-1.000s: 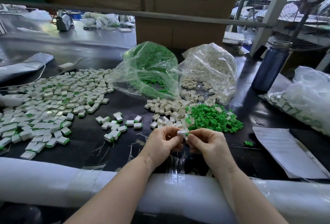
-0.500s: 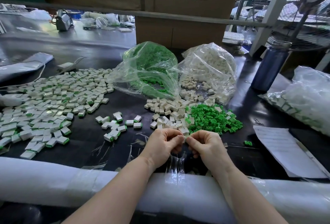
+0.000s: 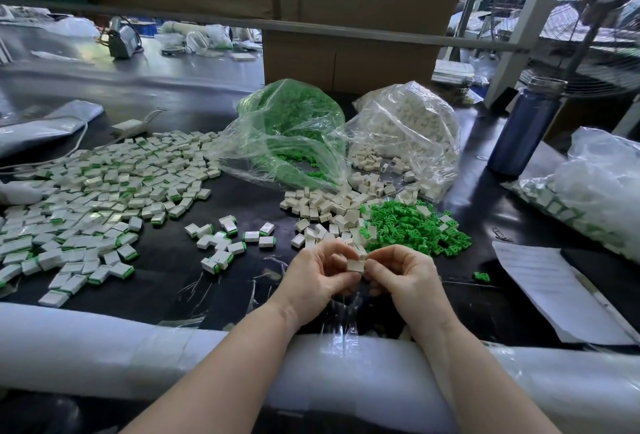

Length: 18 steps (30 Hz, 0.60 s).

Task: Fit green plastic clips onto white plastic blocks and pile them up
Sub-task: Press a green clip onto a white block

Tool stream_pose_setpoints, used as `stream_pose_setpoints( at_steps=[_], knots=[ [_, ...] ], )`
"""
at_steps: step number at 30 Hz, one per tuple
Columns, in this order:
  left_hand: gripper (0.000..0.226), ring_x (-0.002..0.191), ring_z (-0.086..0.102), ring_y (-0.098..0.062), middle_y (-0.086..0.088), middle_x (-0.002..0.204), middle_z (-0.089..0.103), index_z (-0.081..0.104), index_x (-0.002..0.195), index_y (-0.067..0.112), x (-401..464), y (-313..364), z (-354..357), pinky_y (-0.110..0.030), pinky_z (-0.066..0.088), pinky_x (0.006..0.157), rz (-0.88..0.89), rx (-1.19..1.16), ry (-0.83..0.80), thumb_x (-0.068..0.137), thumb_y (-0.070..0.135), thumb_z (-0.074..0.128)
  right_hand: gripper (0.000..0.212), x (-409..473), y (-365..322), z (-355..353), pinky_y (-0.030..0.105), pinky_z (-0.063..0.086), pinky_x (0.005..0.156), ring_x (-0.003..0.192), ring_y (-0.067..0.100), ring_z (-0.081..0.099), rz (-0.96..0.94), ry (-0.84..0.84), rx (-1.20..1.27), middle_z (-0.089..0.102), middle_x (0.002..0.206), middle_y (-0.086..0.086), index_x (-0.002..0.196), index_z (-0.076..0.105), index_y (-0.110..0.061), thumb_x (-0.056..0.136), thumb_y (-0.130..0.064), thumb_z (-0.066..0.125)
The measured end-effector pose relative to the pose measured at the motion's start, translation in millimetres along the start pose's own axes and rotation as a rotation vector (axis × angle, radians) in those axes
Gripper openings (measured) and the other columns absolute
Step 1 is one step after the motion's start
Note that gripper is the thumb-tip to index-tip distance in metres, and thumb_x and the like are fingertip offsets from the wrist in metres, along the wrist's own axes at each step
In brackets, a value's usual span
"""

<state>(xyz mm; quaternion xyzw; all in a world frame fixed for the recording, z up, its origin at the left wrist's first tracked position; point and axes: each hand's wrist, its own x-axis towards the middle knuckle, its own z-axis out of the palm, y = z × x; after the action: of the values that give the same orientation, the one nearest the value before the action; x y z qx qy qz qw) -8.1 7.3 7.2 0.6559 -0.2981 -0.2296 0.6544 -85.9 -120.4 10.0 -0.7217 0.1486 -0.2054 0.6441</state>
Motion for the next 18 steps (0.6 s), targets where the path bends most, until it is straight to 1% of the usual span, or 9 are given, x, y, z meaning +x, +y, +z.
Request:
stream_pose_setpoints(
  at_steps=[3,6,9,12,18],
  knots=[
    [0.016,0.061,0.065,-0.009,-0.002,0.071,0.063,0.061,0.085,0.014,0.4,-0.6,0.2,-0.020,0.055,0.061,-0.011,-0.037,0.026,0.084,-0.001,0.062,0.010,-0.5,0.3,-0.9,0.018,0.052,0.052,0.056,0.009,0.064,0.022,-0.015,0.055,0.070,0.063,0.003,0.079,0.069,-0.008,0.080,0.002,0.067],
    [0.007,0.057,0.060,-0.003,0.001,0.067,0.061,0.063,0.084,0.011,1.2,-1.1,0.3,-0.016,0.052,0.059,-0.007,0.027,0.052,0.087,0.006,0.060,0.010,-1.2,0.6,-1.3,0.017,0.050,0.050,0.053,0.008,0.061,0.018,-0.040,0.043,0.067,0.059,0.003,0.076,0.068,-0.007,0.082,0.001,0.065],
    [0.009,0.051,0.053,0.000,0.001,0.063,0.058,0.062,0.081,0.011,1.4,-0.6,1.6,-0.014,0.048,0.054,-0.008,0.095,0.050,0.089,0.010,0.058,0.013,-0.1,1.3,0.6,0.017,0.049,0.048,0.050,0.006,0.058,0.037,-0.027,0.020,0.064,0.057,0.002,0.073,0.066,-0.006,0.085,-0.002,0.063],
    [0.010,0.049,0.051,0.001,0.001,0.063,0.057,0.063,0.080,0.011,1.2,0.3,2.7,-0.014,0.046,0.052,-0.026,0.121,0.050,0.090,0.010,0.058,0.013,0.7,1.3,2.1,0.017,0.049,0.048,0.048,0.005,0.056,0.061,-0.022,-0.010,0.062,0.057,0.003,0.074,0.064,-0.005,0.087,-0.003,0.061],
    [0.009,0.057,0.052,0.000,0.009,0.065,0.059,0.067,0.082,0.011,1.2,-1.5,1.9,-0.014,0.044,0.061,-0.035,0.260,0.046,0.088,0.014,0.061,0.013,-1.2,0.7,2.1,0.017,0.046,0.046,0.046,0.004,0.052,0.066,-0.056,-0.113,0.058,0.055,0.000,0.075,0.065,-0.001,0.087,-0.005,0.061]
  ],
)
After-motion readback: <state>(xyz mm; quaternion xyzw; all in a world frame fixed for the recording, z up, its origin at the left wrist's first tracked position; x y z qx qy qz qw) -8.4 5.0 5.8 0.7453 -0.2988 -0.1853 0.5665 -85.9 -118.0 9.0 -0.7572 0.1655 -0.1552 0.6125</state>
